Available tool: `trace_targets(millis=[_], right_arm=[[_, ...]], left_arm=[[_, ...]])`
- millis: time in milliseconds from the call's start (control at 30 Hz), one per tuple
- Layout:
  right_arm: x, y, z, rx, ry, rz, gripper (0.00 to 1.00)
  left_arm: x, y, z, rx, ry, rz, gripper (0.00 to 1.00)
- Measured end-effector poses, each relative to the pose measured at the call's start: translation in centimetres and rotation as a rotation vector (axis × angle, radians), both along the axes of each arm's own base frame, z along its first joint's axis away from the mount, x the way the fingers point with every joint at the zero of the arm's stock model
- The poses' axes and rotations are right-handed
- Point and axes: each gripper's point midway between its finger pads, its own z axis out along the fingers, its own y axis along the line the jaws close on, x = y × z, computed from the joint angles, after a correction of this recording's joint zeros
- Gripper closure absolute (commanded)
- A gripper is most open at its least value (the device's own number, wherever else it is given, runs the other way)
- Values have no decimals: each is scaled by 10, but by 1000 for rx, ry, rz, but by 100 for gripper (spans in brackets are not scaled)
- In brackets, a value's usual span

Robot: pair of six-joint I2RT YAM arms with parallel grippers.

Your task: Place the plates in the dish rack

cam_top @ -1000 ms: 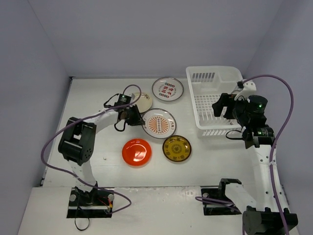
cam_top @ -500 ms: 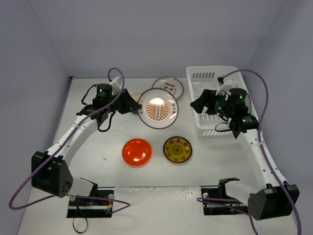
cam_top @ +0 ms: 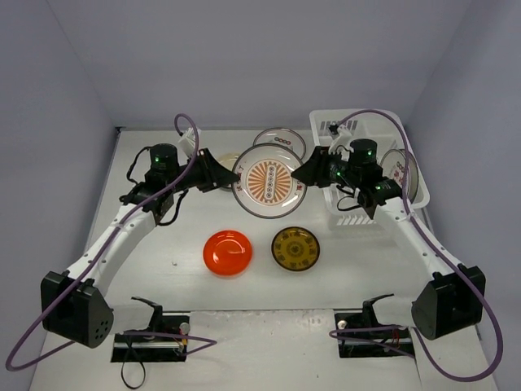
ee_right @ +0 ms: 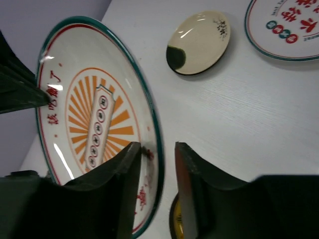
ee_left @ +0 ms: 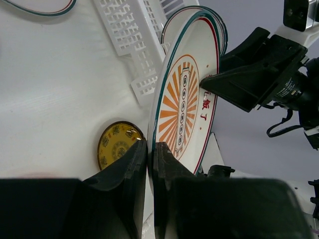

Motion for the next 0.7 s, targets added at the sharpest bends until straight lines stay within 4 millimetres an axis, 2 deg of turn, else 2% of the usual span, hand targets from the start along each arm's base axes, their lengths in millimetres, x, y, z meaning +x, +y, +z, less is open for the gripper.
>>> trace_targets(millis=[33,67,133,167,200,300,333,367,433,533,700], right_arm=[[0,3,1,8,-1,10,76],[0,6,4,18,-4,19,89],[-1,10,11,45,-7,37,99],[-2,12,16,61,-12,47,100],[-2,13,24,73,-25,57,100],[0,12,30,34,-70,60,100],[2,8,29,5,-75,50,100],[5,3,28,-31,-86,34,100],[11,-12,28,-113,-110,-4,100],[23,-43,40,-246,-161,-80,100],[48,-117,96,-494,-327,-295,100]], left_arm=[[-1,0,-1,-2,5,-1,100],[-1,0,-1,-3,6,-2,100],[2,2,-3,4,5,10,100],[3,3,-5,7,7,18,96],[6,6,-8,13,12,31,72],[4,6,-11,22,20,28,49],[3,7,-13,35,29,29,36],[2,8,-15,55,34,30,32],[1,13,-18,101,55,51,24],[3,26,-23,197,62,99,22],[4,60,-44,398,93,203,22]])
